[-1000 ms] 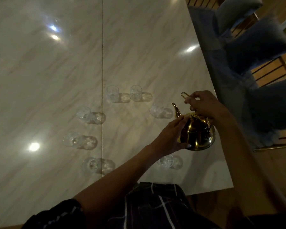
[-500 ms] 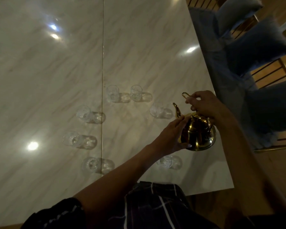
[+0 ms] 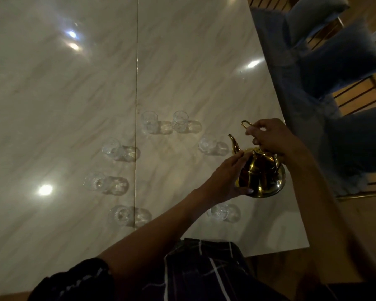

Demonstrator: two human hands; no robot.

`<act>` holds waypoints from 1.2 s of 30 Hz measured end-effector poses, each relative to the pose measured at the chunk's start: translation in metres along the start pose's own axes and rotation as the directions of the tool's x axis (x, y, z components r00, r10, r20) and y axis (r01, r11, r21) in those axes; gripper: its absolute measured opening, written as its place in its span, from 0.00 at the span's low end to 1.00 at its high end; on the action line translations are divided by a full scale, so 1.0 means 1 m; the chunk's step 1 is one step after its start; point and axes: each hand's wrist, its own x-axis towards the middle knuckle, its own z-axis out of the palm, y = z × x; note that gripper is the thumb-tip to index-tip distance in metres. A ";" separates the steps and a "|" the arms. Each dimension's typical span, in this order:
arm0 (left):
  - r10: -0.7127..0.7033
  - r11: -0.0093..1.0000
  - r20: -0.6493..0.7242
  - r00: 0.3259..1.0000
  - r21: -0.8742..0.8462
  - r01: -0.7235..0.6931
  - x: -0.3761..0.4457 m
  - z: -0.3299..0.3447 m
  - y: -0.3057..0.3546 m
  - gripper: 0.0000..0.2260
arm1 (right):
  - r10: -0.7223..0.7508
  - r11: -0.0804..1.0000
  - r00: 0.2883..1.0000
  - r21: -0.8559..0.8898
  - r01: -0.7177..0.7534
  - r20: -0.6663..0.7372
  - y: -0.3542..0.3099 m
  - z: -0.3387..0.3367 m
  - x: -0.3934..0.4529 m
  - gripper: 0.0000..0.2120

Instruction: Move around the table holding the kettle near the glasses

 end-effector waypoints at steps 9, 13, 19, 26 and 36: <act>-0.022 1.000 -0.010 1.000 0.015 0.022 0.001 0.004 -0.003 0.46 | -0.009 0.999 1.000 0.039 0.008 0.015 0.009 0.003 0.008 0.12; -0.088 0.995 0.009 0.996 0.045 0.088 -0.001 0.011 -0.011 0.48 | -0.023 0.998 1.000 0.061 0.022 0.019 0.018 0.009 0.013 0.12; -0.141 0.988 -0.020 0.990 0.060 0.142 -0.001 0.015 -0.013 0.47 | -0.058 0.993 0.998 0.105 0.056 0.017 0.033 0.015 0.024 0.12; -0.201 0.977 -0.050 0.978 0.067 0.204 0.004 0.025 -0.021 0.48 | -0.058 0.986 0.997 0.160 0.048 0.058 0.045 0.023 0.038 0.10; -0.243 0.966 -0.098 0.965 0.064 0.249 0.002 0.022 -0.023 0.46 | -0.068 0.983 0.990 0.176 0.045 0.127 0.044 0.029 0.049 0.10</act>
